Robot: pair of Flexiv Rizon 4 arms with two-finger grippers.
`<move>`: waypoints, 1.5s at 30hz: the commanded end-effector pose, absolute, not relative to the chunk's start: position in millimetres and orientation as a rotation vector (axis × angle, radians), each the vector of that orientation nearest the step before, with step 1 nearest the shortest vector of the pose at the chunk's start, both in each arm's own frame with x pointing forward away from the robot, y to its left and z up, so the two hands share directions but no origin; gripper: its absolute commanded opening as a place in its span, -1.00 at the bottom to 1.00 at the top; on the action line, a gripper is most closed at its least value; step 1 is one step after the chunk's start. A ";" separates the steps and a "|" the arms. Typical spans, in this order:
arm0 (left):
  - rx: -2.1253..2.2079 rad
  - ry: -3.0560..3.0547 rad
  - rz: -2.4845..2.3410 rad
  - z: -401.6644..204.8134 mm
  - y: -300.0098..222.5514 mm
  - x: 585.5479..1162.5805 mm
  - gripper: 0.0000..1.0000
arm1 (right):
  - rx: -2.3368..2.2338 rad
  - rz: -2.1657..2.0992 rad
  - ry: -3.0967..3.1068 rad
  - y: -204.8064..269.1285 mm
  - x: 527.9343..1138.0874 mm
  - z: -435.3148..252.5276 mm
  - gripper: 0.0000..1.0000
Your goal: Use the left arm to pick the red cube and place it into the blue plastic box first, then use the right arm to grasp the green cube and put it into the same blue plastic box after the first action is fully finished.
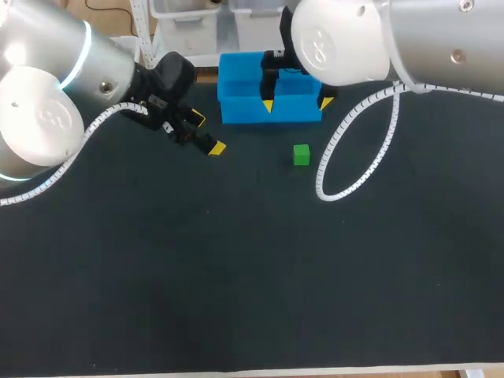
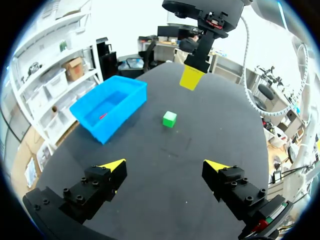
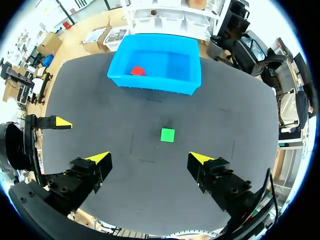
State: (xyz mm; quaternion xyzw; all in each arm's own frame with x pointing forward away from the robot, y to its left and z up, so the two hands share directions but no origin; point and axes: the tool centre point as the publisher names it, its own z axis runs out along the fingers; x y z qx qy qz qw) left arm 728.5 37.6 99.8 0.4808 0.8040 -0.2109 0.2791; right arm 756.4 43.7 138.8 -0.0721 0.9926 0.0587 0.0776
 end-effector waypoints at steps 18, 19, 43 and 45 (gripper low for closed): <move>1.291 2.151 -0.570 99.1 38.8 728.5 1.00 | -0.246 0.082 3.011 26.8 759.5 120.4 1.00; 1.291 2.151 -0.570 99.1 38.8 728.5 1.00 | -0.241 0.071 3.016 26.5 759.9 118.3 1.00; 1.291 2.151 -0.570 99.1 38.8 728.5 1.00 | -0.246 0.016 3.060 30.5 770.0 62.5 1.00; 1.291 2.151 -0.570 99.1 38.8 728.5 1.00 | -0.248 0.019 3.064 31.9 770.6 57.9 1.00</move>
